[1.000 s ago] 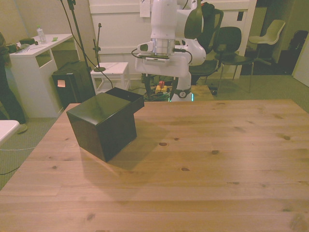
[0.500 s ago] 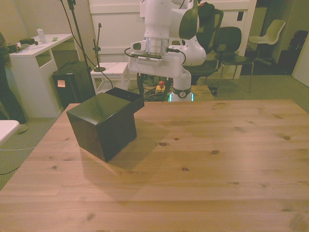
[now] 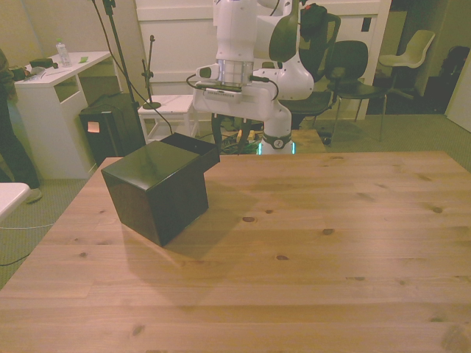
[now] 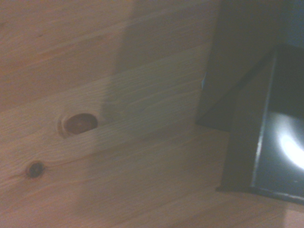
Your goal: Close the top drawer
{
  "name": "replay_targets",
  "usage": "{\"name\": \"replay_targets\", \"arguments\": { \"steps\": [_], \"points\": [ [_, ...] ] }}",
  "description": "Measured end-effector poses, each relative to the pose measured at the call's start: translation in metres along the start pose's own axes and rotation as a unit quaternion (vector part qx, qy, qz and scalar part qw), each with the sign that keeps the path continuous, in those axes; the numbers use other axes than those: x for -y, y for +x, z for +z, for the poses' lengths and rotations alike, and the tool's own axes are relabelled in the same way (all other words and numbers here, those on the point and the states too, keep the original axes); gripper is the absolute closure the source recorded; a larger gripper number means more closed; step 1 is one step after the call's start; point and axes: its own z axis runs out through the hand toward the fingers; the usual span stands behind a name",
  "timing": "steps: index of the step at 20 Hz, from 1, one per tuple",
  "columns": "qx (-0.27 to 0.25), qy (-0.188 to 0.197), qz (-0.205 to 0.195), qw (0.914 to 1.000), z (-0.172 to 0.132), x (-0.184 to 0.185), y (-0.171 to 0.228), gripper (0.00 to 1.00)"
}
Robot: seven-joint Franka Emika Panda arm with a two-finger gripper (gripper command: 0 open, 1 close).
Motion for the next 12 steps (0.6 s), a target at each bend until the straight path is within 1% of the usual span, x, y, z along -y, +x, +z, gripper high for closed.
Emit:
{"name": "replay_targets", "arguments": {
  "steps": [6, 12],
  "points": [
    [-0.007, 0.005, 0.018, 0.9998, -0.007, -0.011, 0.016, 1.00],
    [-0.010, 0.005, 0.031, 0.9995, -0.007, -0.011, 0.038, 1.00]
  ]
}}
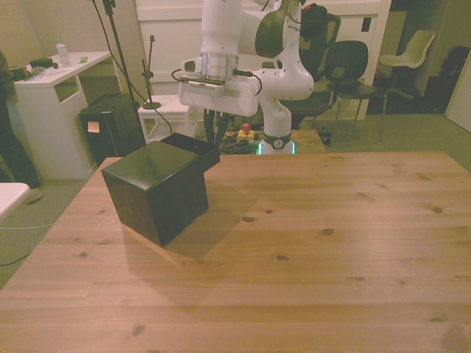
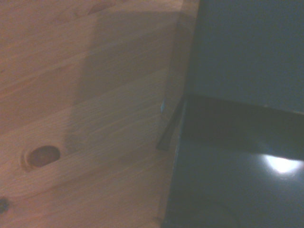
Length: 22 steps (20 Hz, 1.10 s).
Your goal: Close the top drawer
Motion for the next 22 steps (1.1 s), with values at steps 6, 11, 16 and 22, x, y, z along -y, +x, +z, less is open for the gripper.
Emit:
{"name": "replay_targets", "arguments": {
  "steps": [6, 11, 16, 22],
  "points": [
    [-0.005, 0.002, 0.011, 0.9999, -0.002, 0.000, 0.026, 1.00],
    [-0.011, 0.001, 0.013, 0.9999, -0.001, 0.005, 0.047, 1.00],
    [-0.012, -0.004, 0.010, 0.9999, 0.004, 0.008, 0.059, 1.00],
    [-0.019, -0.009, 0.005, 0.9998, 0.004, 0.015, 0.068, 1.00]
  ]
}}
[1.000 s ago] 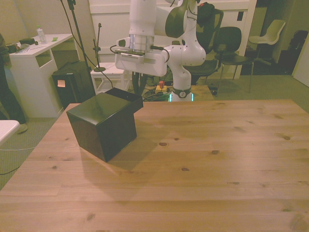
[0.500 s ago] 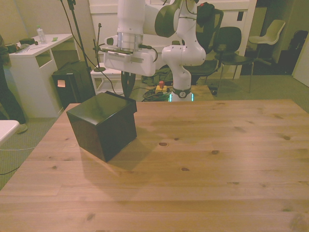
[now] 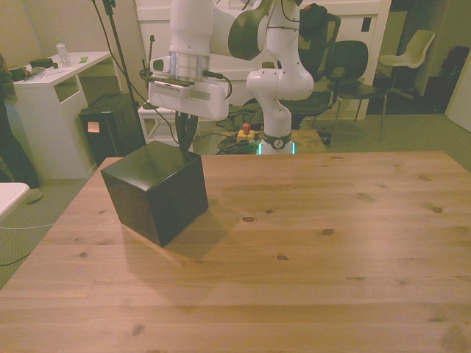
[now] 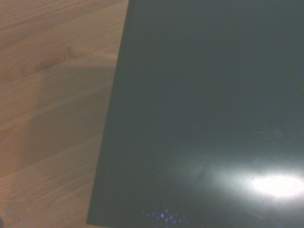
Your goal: Close the top drawer
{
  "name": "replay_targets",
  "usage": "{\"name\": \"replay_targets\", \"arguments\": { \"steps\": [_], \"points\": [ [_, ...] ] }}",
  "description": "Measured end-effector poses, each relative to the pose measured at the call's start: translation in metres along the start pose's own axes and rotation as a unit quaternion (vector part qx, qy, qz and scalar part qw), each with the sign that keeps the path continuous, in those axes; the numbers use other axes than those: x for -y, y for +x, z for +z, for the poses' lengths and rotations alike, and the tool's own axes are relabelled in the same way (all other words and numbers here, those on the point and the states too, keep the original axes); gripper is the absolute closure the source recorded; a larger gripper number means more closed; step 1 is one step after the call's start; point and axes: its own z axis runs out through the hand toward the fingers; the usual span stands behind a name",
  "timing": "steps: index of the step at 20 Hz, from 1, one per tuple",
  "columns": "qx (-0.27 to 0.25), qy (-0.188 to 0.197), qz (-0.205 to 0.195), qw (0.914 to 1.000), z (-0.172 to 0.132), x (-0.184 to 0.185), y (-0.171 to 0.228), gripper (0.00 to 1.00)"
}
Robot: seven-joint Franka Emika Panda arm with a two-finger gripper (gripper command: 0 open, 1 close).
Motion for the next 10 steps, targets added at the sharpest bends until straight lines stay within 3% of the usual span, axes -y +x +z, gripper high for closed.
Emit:
{"name": "replay_targets", "arguments": {
  "steps": [5, 10],
  "points": [
    [0.007, -0.006, -0.015, 0.9999, 0.007, 0.005, -0.009, 1.00],
    [0.021, -0.002, -0.050, 0.9985, 0.007, 0.017, -0.050, 1.00]
  ]
}}
